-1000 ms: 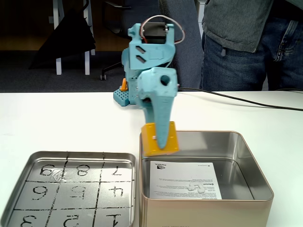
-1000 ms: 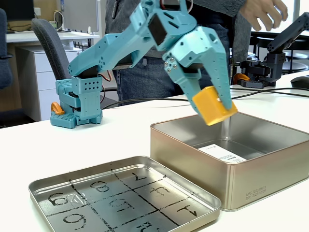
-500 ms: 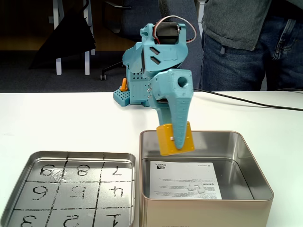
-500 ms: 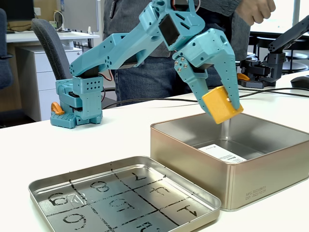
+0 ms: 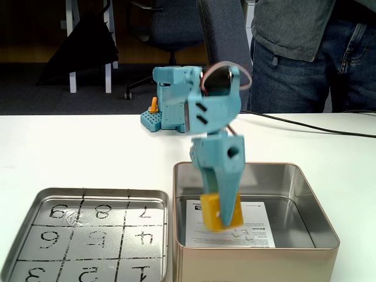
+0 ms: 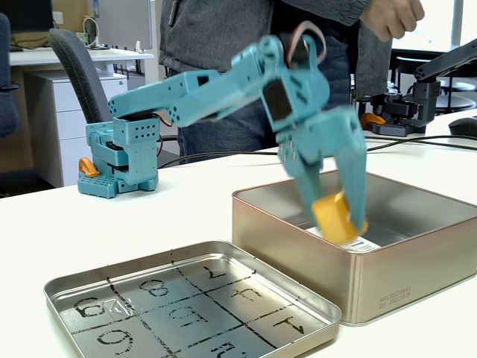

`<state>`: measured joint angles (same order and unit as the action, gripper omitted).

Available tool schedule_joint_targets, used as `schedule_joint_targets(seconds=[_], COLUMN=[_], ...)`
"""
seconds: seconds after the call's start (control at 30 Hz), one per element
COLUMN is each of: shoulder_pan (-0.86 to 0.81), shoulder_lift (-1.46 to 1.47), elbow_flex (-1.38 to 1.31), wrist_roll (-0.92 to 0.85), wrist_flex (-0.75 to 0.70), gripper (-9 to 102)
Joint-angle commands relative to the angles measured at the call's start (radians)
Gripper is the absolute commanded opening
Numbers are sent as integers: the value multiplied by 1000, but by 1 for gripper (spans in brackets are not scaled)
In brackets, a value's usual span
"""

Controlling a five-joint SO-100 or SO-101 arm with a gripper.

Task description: Grasp a lego block and put it in the bin.

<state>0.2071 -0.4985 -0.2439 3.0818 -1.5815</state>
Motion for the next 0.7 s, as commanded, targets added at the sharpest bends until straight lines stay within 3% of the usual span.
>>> schedule_joint_targets(seconds=[0.0, 0.43, 0.57, 0.67], shoulder_pan=[29, 49, 57, 60], shoulder_lift=[-11, 46, 38, 12], elbow_flex=[-21, -21, -21, -21], wrist_roll=[-6, 14, 71, 129], wrist_flex=[8, 3, -5, 28], gripper=[0, 1, 13, 31])
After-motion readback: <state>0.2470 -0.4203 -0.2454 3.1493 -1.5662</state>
